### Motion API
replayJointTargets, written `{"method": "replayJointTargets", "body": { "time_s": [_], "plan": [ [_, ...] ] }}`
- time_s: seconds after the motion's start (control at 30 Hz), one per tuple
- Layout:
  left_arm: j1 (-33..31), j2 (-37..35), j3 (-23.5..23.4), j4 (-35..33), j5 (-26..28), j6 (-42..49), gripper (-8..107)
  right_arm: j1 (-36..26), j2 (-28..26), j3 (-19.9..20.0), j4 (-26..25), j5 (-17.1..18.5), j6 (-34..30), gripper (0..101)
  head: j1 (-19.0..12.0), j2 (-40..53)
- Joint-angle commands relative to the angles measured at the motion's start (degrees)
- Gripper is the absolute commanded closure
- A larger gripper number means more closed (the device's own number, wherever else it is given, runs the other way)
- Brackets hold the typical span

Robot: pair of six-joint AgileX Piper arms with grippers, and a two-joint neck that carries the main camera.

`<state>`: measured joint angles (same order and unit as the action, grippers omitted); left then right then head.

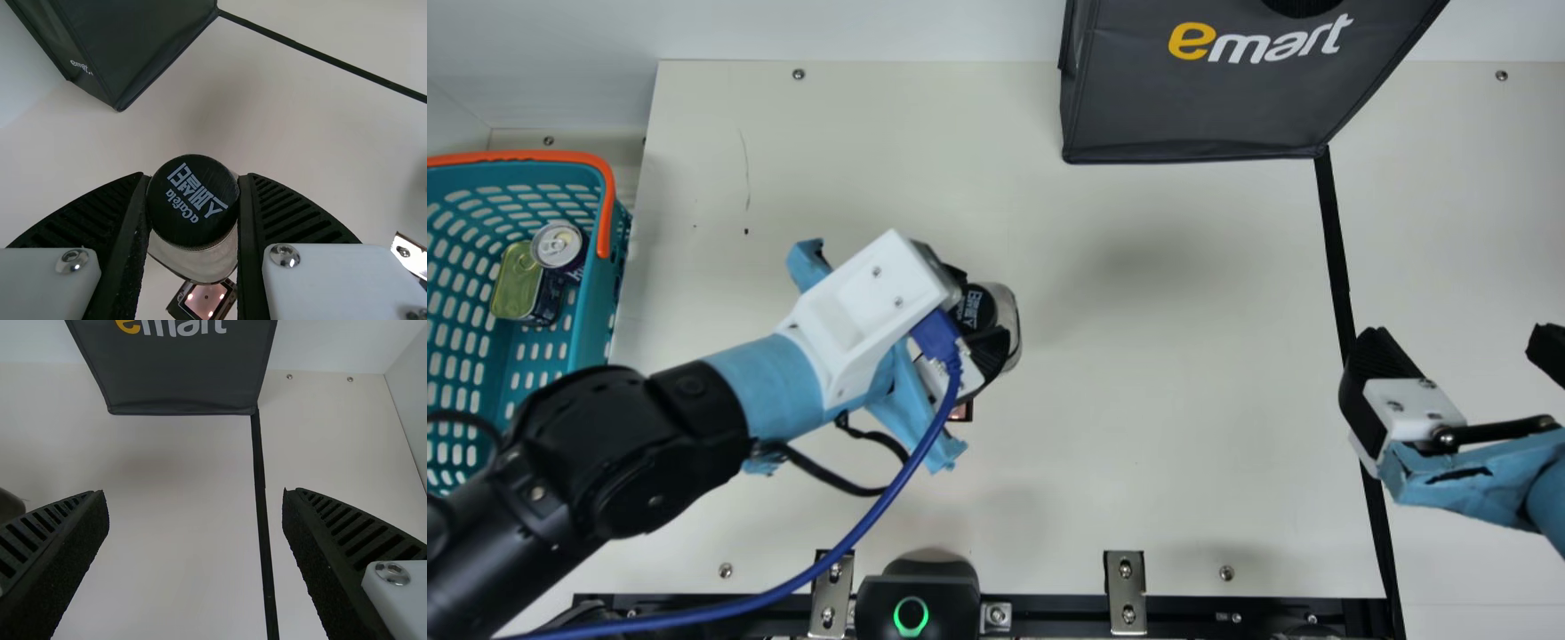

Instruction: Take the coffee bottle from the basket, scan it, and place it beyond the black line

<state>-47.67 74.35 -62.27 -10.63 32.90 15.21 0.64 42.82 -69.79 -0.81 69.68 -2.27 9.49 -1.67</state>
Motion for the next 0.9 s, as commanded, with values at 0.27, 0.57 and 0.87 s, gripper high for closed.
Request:
{"method": "replayJointTargets", "body": {
  "time_s": [0.27,0.57,0.87],
  "plan": [
    [-1.4,6.7,-3.8,1.4,-2.5,-0.7,89,0.0,0.0,0.0,0.0,0.1,0.0,10,-1.6,0.1],
    [-2.8,11.2,-5.7,3.7,-6.8,-1.7,89,0.0,0.0,0.0,0.0,0.1,0.0,10,-1.6,0.1],
    [-4.0,13.8,-5.7,5.8,-9.9,-4.3,89,0.0,0.0,0.0,0.0,0.1,0.0,10,-1.6,0.1]
  ]
}}
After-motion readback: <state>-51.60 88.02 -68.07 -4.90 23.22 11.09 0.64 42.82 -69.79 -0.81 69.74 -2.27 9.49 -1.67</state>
